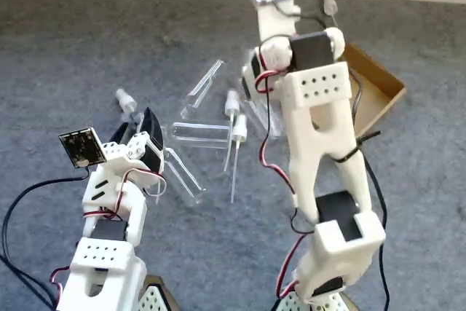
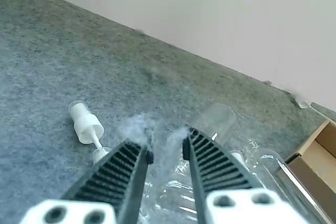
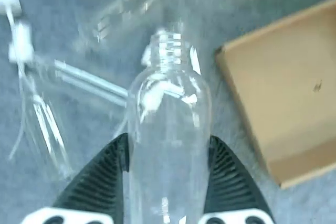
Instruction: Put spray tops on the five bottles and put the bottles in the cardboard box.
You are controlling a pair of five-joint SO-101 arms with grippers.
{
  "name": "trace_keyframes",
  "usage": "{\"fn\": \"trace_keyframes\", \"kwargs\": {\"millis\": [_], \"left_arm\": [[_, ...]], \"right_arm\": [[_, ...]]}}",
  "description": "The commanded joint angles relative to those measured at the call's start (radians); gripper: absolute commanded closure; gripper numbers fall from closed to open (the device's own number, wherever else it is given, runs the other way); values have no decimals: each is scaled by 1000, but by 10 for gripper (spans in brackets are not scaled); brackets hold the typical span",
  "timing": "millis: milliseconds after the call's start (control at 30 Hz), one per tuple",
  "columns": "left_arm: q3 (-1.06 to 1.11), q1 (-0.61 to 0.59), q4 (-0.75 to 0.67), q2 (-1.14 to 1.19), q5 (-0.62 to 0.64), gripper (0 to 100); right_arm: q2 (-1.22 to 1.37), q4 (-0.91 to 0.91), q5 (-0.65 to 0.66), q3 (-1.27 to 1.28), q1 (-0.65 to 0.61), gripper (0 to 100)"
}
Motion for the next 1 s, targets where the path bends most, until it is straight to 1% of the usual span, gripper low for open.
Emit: {"fn": "trace_keyframes", "kwargs": {"millis": [0, 133, 200, 300, 400, 433, 500, 633, 800, 967], "left_arm": [[-53, -10, 2, -19, 14, 927], [-53, -8, 2, -19, 14, 927], [-53, 15, 2, -19, 8, 927], [-51, 51, 3, -19, 6, 927], [-51, 53, 3, -19, 6, 927], [-51, 53, 3, -19, 6, 927], [-51, 54, 3, -19, 6, 927], [-51, 56, 3, -19, 6, 927], [-51, 58, 3, -19, 6, 927], [-51, 54, 3, -19, 6, 927]], "right_arm": [[-91, -68, 0, 180, -4, 988], [-107, -174, 0, 378, -5, 988], [-113, -234, 0, 458, -5, 988], [-113, -314, 0, 553, -5, 988], [-113, -360, 2, 618, -7, 986], [-113, -367, 2, 631, -7, 976], [-113, -369, 3, 645, -7, 923], [-110, -374, 75, 656, -33, 822], [-114, -366, 107, 656, -74, 814], [-114, -364, 178, 654, -107, 810]]}}
